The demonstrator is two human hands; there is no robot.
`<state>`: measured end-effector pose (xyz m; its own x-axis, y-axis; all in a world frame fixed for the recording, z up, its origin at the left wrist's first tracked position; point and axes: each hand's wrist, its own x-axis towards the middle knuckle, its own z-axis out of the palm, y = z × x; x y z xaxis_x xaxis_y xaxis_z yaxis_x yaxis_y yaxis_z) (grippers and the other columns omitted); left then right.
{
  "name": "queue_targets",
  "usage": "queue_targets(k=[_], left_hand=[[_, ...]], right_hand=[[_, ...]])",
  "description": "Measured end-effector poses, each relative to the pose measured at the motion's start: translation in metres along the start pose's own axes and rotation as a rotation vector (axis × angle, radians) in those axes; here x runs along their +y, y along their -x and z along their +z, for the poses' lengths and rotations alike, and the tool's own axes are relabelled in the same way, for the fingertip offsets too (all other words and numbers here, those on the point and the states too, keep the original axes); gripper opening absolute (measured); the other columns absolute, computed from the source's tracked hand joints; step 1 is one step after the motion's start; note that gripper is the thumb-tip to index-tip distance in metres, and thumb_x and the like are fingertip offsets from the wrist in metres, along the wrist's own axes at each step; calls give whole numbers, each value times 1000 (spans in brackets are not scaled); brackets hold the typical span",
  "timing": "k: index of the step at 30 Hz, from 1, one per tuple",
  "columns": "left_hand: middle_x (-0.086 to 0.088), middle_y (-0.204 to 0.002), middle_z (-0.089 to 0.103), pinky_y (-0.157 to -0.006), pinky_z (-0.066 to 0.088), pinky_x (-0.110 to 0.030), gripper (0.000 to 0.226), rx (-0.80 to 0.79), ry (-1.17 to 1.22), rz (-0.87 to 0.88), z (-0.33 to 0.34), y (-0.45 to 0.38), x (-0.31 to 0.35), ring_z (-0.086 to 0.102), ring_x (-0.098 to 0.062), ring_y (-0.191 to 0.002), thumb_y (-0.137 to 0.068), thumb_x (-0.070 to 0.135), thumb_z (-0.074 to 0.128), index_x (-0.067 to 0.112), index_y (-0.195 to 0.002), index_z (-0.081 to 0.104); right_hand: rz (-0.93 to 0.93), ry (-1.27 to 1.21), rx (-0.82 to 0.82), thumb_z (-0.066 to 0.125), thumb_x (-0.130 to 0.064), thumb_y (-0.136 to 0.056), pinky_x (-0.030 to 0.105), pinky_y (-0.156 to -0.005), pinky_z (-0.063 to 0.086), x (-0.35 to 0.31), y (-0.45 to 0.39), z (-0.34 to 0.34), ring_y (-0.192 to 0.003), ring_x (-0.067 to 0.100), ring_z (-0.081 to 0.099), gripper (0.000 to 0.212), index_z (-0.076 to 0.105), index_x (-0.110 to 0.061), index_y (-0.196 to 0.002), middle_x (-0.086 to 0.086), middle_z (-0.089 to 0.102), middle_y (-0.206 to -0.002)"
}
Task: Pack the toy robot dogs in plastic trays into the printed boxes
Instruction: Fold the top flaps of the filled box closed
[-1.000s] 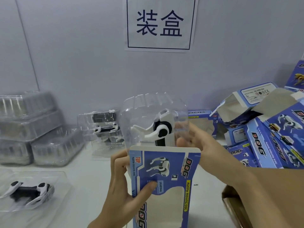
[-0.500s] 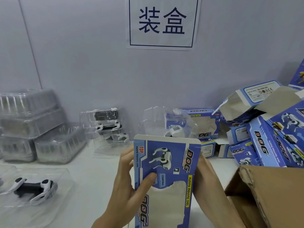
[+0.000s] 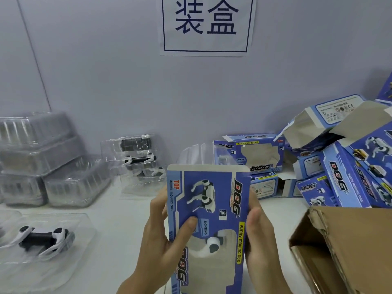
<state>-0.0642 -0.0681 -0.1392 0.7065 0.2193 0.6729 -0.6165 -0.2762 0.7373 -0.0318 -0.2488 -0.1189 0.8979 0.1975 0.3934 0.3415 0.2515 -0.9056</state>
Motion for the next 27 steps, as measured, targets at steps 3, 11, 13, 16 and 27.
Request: queue_targets(k=[3, 11, 13, 16, 27], left_hand=[[12, -126, 70, -70, 65, -30, 50, 19, 43, -59, 1, -2, 0, 74, -22, -112, -83, 75, 69, 57, -123, 46], [16, -137, 62, -75, 66, -35, 61, 19, 129, -85, 3, -1, 6, 69, -25, -122, -85, 68, 71, 58, -135, 39], [17, -138, 61, -77, 66, -35, 66, 17, 151, -118, 4, -1, 7, 68, -24, -124, -82, 70, 73, 61, -138, 38], [18, -129, 67, -76, 65, -30, 67, 24, 173, -180, 6, 1, 5, 69, -20, -122, -72, 79, 75, 65, -130, 44], [1, -134, 56, -88, 60, -23, 40, 48, -54, 73, 6, 1, 0, 57, -29, -130, -92, 64, 67, 52, -129, 57]], right_hand=[[-162, 112, -2, 71, -73, -81, 36, -82, 65, 3, -2, 13, -136, 26, 56, 69, 50, -49, -142, -1, 54, -149], [-200, 168, -14, 71, -75, -79, 38, -80, 65, 6, -5, 5, -135, 27, 56, 58, 55, -52, -130, -4, 59, -143], [-192, 131, -1, 73, -75, -77, 38, -81, 65, 6, -4, 5, -130, 24, 61, 62, 52, -49, -130, -6, 64, -135], [-182, 125, 2, 75, -74, -76, 45, -86, 64, 8, -4, 5, -133, 23, 59, 70, 46, -55, -137, -7, 61, -139], [-395, 405, 127, 65, -56, -95, 38, -105, 56, 14, -9, 0, -147, 20, 43, 51, 48, -50, -142, -15, 44, -157]])
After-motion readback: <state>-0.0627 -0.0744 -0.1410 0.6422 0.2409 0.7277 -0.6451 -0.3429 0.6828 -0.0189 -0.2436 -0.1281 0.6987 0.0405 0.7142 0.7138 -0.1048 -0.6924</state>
